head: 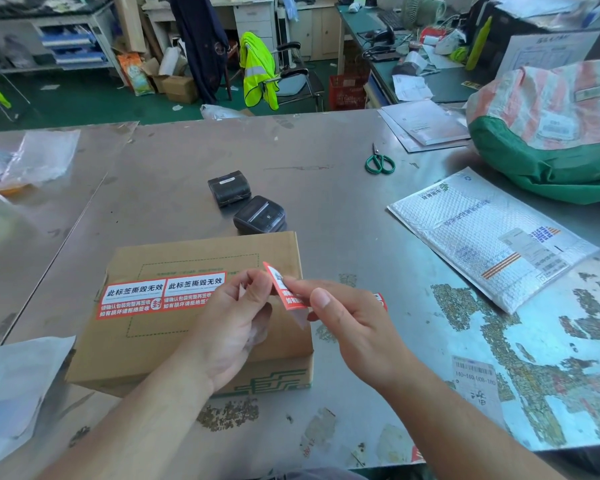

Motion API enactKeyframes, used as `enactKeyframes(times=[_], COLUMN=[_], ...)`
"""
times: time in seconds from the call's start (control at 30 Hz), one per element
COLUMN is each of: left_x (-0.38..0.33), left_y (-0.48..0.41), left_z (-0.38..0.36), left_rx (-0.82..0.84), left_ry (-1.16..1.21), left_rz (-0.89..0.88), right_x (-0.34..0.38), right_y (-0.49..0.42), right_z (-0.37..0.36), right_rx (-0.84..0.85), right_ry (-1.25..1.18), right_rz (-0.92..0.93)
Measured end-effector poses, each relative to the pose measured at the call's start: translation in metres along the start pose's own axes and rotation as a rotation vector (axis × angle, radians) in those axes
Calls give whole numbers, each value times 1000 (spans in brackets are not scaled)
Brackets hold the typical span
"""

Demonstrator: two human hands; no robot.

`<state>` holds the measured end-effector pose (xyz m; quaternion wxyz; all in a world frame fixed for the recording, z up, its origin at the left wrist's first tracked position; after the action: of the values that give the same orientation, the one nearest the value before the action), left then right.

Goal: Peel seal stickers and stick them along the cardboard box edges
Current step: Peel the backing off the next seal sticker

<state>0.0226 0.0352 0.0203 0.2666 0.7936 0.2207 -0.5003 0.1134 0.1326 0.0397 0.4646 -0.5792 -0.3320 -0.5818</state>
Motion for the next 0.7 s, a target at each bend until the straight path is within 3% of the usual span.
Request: enactKeyframes(times=[0.47, 0.7], left_x=[1, 5], left_y=[-10, -10], left_z=[-3, -1], left_rx=[-62, -9], left_ry=[1, -36], left_rz=[-32, 3], right_x=[6, -1], right_y=[-1, 0], right_z=[3, 10], right_rx=[26, -16], right_ry=[17, 62], right_rz=[21, -16])
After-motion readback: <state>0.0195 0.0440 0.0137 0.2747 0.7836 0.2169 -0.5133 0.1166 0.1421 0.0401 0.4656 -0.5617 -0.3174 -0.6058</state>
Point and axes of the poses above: each hand's wrist, its own y-axis away from the middle knuckle, its own z-axis out of the back of the hand, x = y × z, the point moved 9 cm from there along -y, towards the middle knuckle, and after that the axes turned 1 degree about y, right-handed, at the moved point
